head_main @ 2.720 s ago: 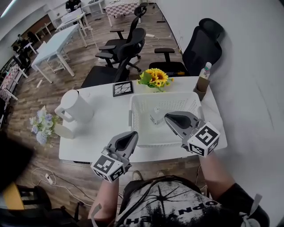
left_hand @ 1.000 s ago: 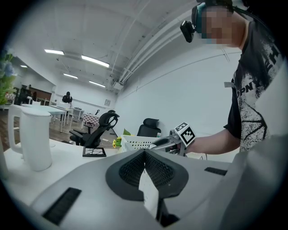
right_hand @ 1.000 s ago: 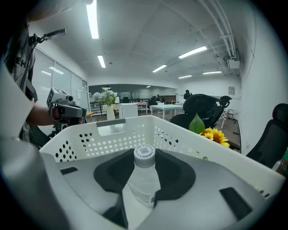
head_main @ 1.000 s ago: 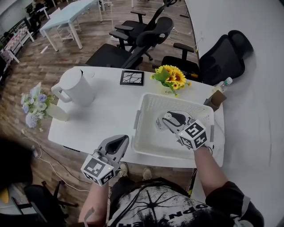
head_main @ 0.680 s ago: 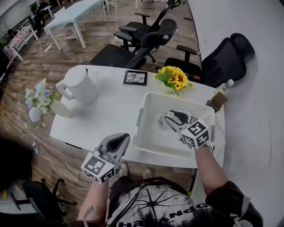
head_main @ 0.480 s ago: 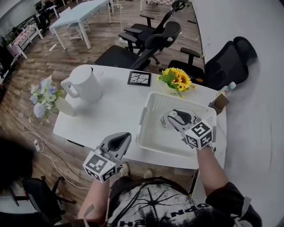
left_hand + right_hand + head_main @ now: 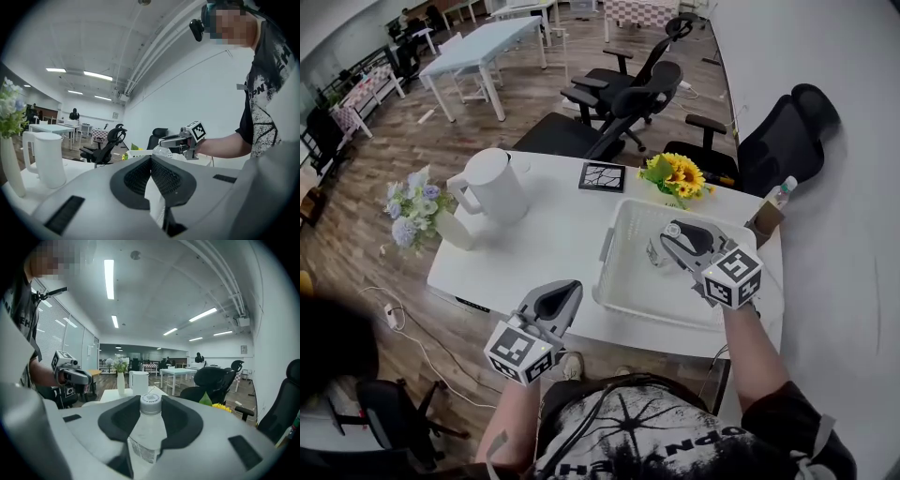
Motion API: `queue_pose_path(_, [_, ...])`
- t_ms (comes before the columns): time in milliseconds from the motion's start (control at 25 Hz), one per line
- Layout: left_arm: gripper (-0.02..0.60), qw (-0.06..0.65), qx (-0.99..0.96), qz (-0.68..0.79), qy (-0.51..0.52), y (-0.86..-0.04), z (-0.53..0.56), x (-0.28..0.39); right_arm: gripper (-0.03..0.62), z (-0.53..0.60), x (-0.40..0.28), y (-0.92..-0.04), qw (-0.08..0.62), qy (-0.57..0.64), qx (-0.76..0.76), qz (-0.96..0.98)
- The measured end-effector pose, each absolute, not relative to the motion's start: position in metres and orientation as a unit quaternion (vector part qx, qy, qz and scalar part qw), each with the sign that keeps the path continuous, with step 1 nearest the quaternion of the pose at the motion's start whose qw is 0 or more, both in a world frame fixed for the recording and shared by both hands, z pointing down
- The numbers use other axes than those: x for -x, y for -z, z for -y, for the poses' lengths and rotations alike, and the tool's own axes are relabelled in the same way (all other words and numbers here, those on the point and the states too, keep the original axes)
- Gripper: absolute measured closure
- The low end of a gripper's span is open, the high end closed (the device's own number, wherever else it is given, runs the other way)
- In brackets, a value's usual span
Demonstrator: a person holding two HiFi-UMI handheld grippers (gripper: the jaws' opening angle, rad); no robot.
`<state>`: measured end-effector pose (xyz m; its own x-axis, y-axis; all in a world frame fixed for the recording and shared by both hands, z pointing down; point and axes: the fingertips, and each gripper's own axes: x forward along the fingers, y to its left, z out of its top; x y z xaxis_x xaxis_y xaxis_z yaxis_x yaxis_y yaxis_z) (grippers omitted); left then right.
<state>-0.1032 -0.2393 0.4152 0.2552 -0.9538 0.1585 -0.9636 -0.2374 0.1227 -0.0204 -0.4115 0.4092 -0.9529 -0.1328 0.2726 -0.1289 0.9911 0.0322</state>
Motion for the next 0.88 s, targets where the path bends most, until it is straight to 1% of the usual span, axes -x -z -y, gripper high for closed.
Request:
queue_pose_path(280, [0.571,0.082,-0.779,0.621,-0.028,-0.403,0.229,0.096,0.445,0.404,0.022,-0.347,0.055,0.003,-0.069,0.996])
queue_pose_path(480, [0.571,0.075,-0.775,0.626,-0.034,-0.4,0.22,0.088,0.445,0.386,0.031,-0.308,0.015,0.014,-0.054,0.998])
queue_pose_path(680, [0.571,0.071,-0.774,0.629,-0.031,-0.397,0.21,0.086,0.445,0.37,0.045,-0.286,-0.011,0.016,-0.043,0.999])
queue_pose_path(880, [0.571,0.062,-0.773,0.631,-0.023,-0.393,0.201,0.101,0.447,0.351,0.065,-0.264,-0.028,0.026,-0.028,0.999])
